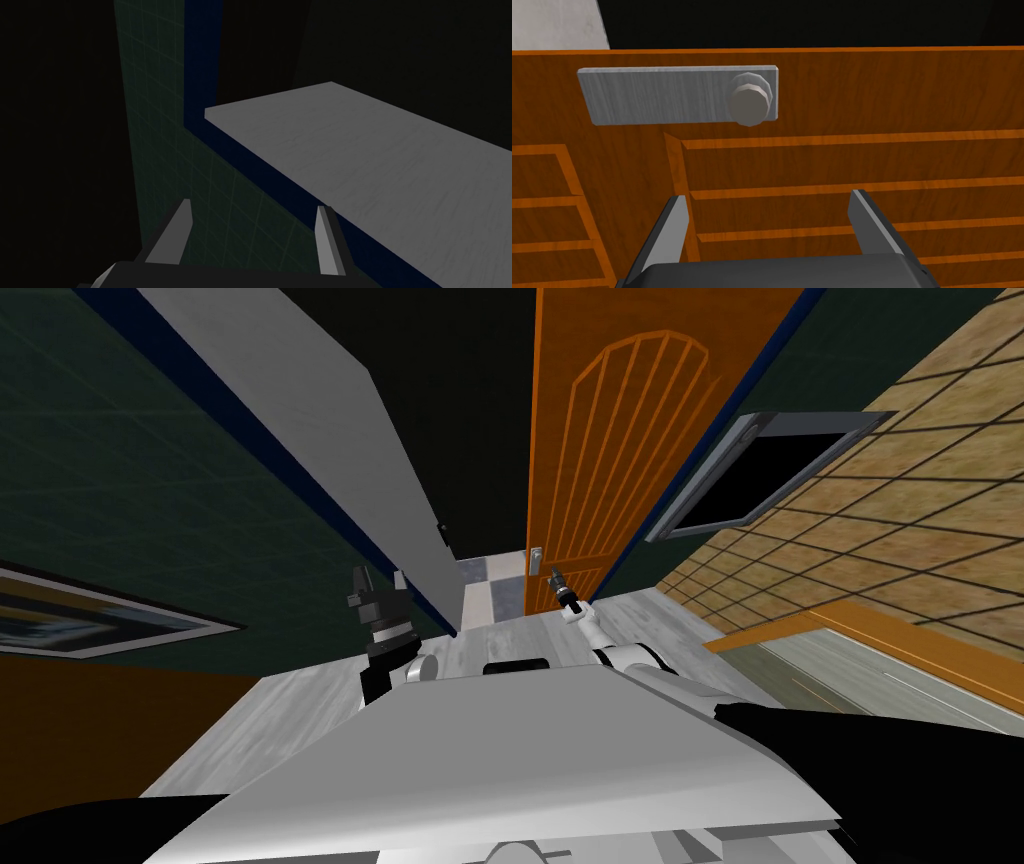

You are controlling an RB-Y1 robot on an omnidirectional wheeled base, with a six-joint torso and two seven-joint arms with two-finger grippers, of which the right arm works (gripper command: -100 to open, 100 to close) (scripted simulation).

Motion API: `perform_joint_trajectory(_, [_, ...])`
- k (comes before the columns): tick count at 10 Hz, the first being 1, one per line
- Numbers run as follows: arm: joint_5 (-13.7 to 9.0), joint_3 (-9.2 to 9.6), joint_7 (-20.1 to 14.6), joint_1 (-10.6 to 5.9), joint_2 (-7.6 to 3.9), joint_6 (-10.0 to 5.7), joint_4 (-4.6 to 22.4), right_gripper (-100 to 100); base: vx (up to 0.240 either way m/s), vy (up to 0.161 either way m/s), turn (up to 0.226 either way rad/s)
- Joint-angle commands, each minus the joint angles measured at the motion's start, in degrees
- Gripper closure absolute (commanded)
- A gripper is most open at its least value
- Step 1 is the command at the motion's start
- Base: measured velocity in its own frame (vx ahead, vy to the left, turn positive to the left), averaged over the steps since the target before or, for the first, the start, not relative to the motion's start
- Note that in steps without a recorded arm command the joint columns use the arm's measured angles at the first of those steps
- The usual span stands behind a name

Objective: Push the door open

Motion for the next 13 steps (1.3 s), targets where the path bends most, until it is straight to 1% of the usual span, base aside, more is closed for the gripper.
perform_joint_trajectory(1, [0.3,-0.07,-0.3,-1.10,-0.22,-0.05,2.1,-100,0.085,-0.011,0.007])
perform_joint_trajectory(2, [0.2,-0.01,-0.2,-0.63,-0.17,0.08,1.1,-100,0.039,-0.005,0.003])
perform_joint_trajectory(5, [0.0,-0.38,0.1,-0.76,-0.07,0.10,1.5,-100,0.158,0.009,0.023])
perform_joint_trajectory(10, [-0.4,-1.13,1.0,-0.85,0.17,0.15,1.9,-100,0.206,0.030,0.029])
perform_joint_trajectory(12, [-0.5,-1.37,1.2,-0.88,0.25,0.17,2.1,-100,0.195,-0.009,0.025])
perform_joint_trajectory(13, [-0.5,-1.29,1.1,-0.89,0.20,0.15,2.1,-100,0.087,0.007,0.007])
